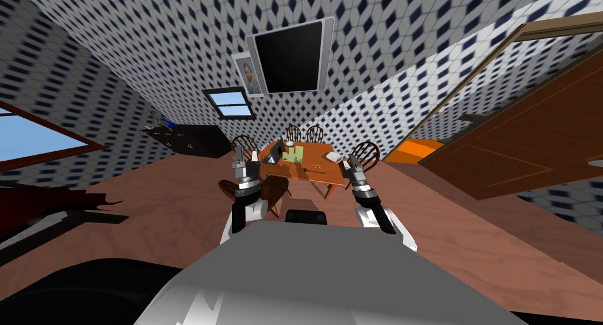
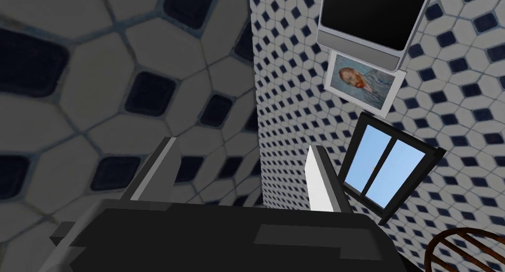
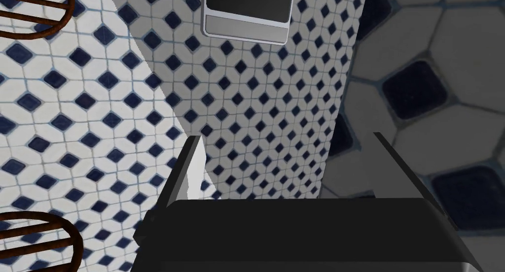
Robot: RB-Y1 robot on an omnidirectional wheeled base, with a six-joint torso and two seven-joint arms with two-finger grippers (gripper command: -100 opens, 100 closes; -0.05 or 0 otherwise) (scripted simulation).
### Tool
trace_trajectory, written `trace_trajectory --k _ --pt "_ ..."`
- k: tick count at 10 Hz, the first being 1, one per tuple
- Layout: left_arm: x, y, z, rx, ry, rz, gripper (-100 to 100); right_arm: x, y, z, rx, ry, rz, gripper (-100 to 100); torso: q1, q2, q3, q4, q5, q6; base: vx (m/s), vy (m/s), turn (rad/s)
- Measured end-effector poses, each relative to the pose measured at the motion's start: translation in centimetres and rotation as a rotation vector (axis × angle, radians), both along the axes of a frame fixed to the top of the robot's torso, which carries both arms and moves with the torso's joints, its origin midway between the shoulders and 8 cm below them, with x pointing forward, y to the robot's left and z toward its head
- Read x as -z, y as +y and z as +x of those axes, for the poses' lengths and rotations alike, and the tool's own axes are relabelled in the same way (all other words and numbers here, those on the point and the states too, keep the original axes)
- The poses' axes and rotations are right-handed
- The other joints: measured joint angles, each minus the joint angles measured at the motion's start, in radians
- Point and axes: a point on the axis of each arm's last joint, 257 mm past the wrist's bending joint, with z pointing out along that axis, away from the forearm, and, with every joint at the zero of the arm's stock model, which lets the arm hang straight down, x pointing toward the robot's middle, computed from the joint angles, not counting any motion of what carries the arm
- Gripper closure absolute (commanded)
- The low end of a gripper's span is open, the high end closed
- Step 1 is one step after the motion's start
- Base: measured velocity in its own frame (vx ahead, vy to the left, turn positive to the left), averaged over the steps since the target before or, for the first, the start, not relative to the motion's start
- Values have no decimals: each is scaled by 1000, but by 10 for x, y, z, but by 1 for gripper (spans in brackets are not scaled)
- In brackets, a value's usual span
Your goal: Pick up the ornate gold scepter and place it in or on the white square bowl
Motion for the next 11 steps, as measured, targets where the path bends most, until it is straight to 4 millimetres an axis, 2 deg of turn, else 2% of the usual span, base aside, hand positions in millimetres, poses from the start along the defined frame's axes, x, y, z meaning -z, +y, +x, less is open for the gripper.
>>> trace_trajectory --k 4,11 --pt "0 0 0 0 0 0 0 22 16 6 -66 29 -139 -100 -1 0 0 0 0 0 20 28 143" --pt "0 0 0 0 0 0 0 73 28 10 -161 89 -401 -100 -1 0 0 0 0 1 23 31 171"
